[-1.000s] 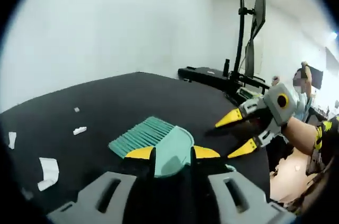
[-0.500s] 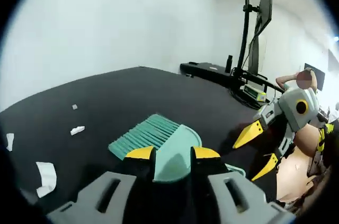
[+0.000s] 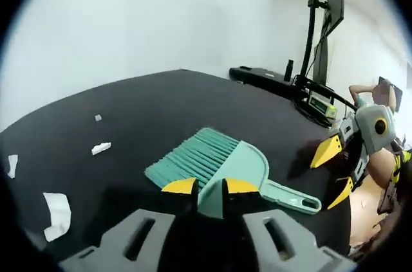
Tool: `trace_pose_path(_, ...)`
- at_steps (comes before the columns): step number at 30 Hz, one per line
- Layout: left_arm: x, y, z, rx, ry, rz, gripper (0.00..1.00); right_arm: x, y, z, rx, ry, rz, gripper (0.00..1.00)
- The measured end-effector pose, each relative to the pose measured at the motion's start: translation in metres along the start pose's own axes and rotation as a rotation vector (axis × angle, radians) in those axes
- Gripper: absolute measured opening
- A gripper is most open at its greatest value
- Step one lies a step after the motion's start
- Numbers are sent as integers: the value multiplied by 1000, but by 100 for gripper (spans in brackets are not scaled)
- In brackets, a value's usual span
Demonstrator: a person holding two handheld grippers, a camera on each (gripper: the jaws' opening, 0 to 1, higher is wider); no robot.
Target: Pick up the broom and sweep the trash on the tabletop into the dustpan.
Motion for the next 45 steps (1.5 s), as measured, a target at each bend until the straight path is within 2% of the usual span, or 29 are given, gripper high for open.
trace_pose_path(9, 4, -1, -3, -11, 1, -11, 12, -1, -6, -13, 27, 46, 154, 30)
trace_pose_path(15, 6, -1, -3, -12, 2, -5, 13, -4, -8, -12, 63, 90, 251, 36)
trace_pose_path(22, 9, 0, -2, -23, 21, 13, 12, -9, -12, -10, 46, 136, 284, 40)
trace_pose_path(27, 9, 0, -2, -22, 31, 31, 12, -12, -12, -11, 48, 117, 320, 40)
trace_pose_path(29, 9, 0, -2, -23, 32, 22, 12, -11, -8, -14, 104, 85, 373, 39)
trace_pose_path(31, 9, 0, -3, -25, 32, 14, 12, -9, -9, -15, 131, 64, 423, 36)
trace_pose_path(36, 9, 1, -2, -26, 40, 7, 11, -8, -4, -6, 171, 37, 434, 31)
trace_pose_path(37, 9, 1, -2, -26, 39, 5, 11, -9, -2, -4, 173, 43, 430, 31)
trace_pose_path(38, 9, 1, -2, -26, 41, 2, 11, -15, 3, 1, 201, 92, 423, 31)
trace_pose_path(39, 9, 1, -3, -26, 44, 3, 11, -19, 6, 2, 228, 109, 428, 30)
trace_pose_path(40, 10, 1, -3, -26, 47, 10, 11, -21, 8, -1, 227, 110, 416, 29)
trace_pose_path(42, 10, 1, -3, -27, 52, 20, 11, -21, 6, -6, 177, 97, 418, 29)
trace_pose_path(45, 11, 1, -3, -29, 54, 22, 11, -22, 4, -14, 198, 88, 415, 28)
Point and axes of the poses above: the point that each gripper's makers call its tool centre point, and the gripper's own axes: z roughly backward along the fingers, x roughly to its left, y roughly out of its underside, the point moved 8 cm from there along z, roughly backward along the fingers, and after that the axes turned 15 degrees about -y, right-handed, at the moved point
